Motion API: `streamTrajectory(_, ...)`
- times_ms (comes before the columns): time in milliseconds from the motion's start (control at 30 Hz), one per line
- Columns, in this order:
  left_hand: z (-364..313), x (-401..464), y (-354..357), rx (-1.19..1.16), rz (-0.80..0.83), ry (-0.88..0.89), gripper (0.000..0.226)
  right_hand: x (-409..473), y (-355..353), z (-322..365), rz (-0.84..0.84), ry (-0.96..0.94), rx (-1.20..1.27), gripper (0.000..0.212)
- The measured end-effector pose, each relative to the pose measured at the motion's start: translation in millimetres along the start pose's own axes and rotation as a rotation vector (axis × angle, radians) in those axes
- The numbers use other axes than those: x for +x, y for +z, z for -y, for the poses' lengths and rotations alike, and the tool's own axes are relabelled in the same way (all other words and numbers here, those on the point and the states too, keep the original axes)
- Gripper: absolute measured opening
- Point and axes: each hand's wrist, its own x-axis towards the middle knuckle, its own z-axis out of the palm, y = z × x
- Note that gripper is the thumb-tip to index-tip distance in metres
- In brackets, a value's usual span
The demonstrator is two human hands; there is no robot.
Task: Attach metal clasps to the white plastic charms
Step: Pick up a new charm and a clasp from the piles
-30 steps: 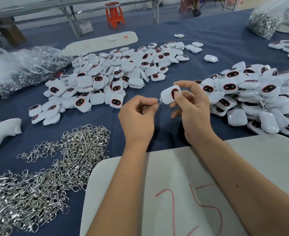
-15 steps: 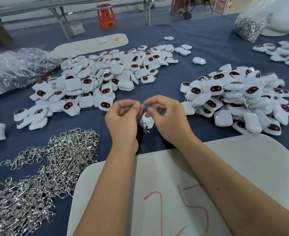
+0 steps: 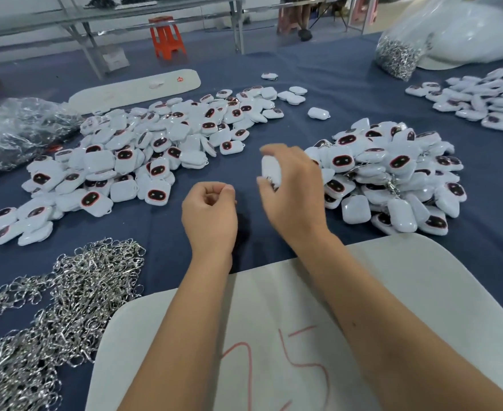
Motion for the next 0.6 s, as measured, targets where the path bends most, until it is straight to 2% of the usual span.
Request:
streamTrajectory(100, -10, -7, 27, -0.008, 0.108, -0.024, 0.007, 17, -19, -11, -0.155, 0.089, -0.051, 0.050)
streamTrajectory(200, -17, -12, 45, -0.036, 0.165, -0.024, 0.007, 20, -32, -18, -0.223, 0.139, -0.145, 0.053)
streamTrajectory(267, -18, -12, 46, -0.033, 0.164, -0.023, 0.009, 17, -34, -17, -0.277, 0.129, -0.215, 0.047)
streamTrajectory(367, -14, -8, 33, 0.007, 0.141, -0.044, 0.009, 10, -25, -5, -0.305, 0.066, -0.151, 0.032)
streamTrajectory(500, -9, -1, -4, 0.031, 0.073, -0.062, 0.010, 2, 7, 27, 0.005, -0.016, -0.026, 0.024)
streamTrajectory(600, -5, 8, -41, 0.130, -0.030, 0.007, 0.007, -1, 39, 53, 0.265, -0.045, 0.022, 0.026)
